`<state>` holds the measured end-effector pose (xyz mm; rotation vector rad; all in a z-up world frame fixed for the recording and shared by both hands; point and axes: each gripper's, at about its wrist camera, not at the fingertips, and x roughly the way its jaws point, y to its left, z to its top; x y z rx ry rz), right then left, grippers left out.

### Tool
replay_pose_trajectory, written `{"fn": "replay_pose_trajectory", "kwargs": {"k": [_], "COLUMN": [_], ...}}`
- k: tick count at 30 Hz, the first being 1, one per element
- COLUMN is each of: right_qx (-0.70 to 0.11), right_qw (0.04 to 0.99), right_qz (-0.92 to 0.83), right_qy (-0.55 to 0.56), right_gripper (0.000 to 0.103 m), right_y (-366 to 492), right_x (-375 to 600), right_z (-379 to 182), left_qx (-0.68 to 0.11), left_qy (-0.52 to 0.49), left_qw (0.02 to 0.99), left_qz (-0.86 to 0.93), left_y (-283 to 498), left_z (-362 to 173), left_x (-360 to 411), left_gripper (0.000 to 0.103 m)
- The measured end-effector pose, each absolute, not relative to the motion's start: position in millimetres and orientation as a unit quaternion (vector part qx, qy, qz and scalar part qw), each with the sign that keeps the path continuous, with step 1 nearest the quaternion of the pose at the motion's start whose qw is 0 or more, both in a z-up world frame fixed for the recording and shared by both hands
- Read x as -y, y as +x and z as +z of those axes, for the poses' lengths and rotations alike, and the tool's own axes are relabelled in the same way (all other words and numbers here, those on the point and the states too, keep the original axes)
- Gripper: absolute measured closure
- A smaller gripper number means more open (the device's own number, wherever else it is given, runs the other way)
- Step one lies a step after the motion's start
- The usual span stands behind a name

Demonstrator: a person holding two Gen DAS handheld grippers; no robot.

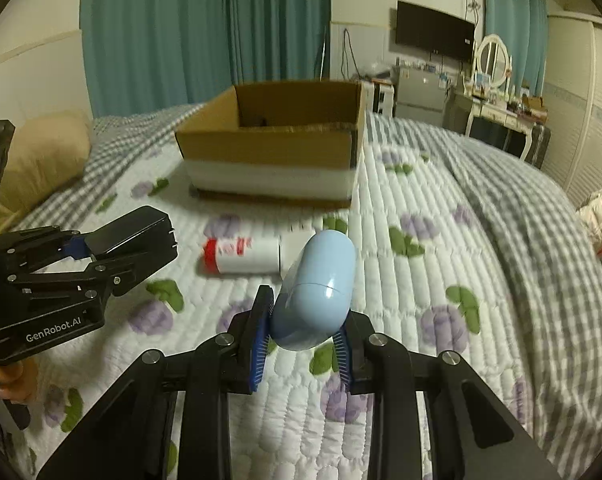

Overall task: Organize rigid objects
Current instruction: 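Carry power bank and earbud case into the box and open both tools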

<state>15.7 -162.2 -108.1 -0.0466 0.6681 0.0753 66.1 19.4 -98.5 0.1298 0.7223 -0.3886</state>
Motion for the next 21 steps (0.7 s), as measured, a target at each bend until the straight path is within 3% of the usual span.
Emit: {"fn": "replay_pose_trajectory", "kwargs": {"k": [21], "right_qx": [-0.222], "right_qw": [0.973], "right_qz": [0.05], "right_qy": [-0.039], "right_gripper": [0.075], "right_y": [35], "right_x": [152], "right_z": [-12], "left_qx": [-0.247], "left_qy": [0.033], "left_qw": [0.954], "left_qz": [-0.166], "left_y": [88], "left_z": [-1], "left_x": [-36], "left_gripper": [0.061]}}
